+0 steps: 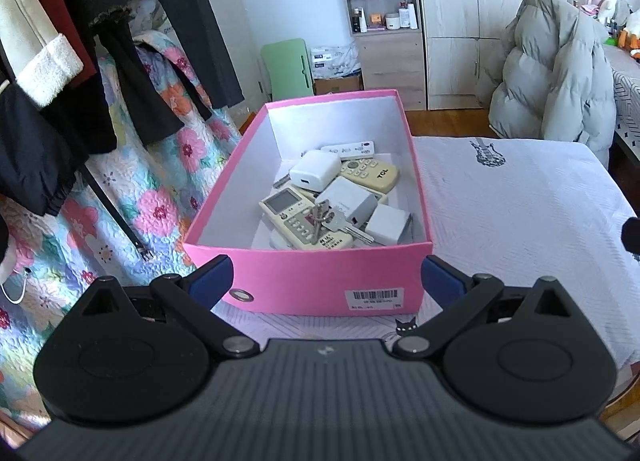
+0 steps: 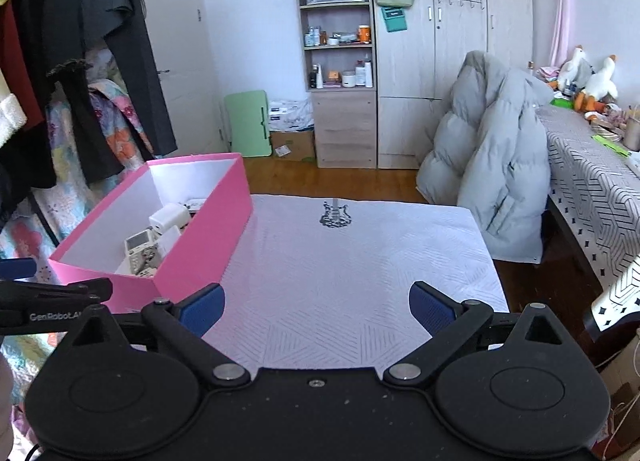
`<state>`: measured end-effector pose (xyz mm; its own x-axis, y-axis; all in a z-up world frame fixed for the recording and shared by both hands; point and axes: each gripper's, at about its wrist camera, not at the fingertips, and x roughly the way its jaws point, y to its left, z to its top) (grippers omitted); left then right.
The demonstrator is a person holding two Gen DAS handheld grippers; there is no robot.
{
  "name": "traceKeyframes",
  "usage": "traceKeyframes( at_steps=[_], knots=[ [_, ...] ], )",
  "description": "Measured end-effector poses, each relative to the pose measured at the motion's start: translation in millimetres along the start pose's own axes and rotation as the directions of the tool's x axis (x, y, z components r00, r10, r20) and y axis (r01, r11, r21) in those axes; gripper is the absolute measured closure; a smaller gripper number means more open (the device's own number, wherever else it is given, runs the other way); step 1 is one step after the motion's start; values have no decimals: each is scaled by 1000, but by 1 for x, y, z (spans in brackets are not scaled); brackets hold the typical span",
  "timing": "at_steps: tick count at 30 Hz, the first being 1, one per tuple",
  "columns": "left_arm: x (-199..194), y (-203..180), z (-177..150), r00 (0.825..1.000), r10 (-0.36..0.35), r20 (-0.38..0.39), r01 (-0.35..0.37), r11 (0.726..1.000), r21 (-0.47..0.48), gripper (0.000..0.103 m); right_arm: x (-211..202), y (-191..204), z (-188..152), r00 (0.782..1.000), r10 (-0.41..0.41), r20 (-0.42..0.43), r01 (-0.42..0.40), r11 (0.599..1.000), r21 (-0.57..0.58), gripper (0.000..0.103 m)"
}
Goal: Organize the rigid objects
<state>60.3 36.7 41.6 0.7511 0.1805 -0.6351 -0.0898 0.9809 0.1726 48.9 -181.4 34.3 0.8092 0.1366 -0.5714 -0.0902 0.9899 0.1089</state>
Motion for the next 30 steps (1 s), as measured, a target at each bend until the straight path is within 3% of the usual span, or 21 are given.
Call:
traceKeyframes(
  at_steps=[20,30],
  knots=[
    [-5,-1,-9,999,-22,33,23,1000,-18,0,-3,7,-6,999,-27,30,28,999,-31,3],
    [-8,-1,-14,999,16,50,-16,1000,-15,0,-4,10,-10,999,-41,36,42,998,-41,3]
  ],
)
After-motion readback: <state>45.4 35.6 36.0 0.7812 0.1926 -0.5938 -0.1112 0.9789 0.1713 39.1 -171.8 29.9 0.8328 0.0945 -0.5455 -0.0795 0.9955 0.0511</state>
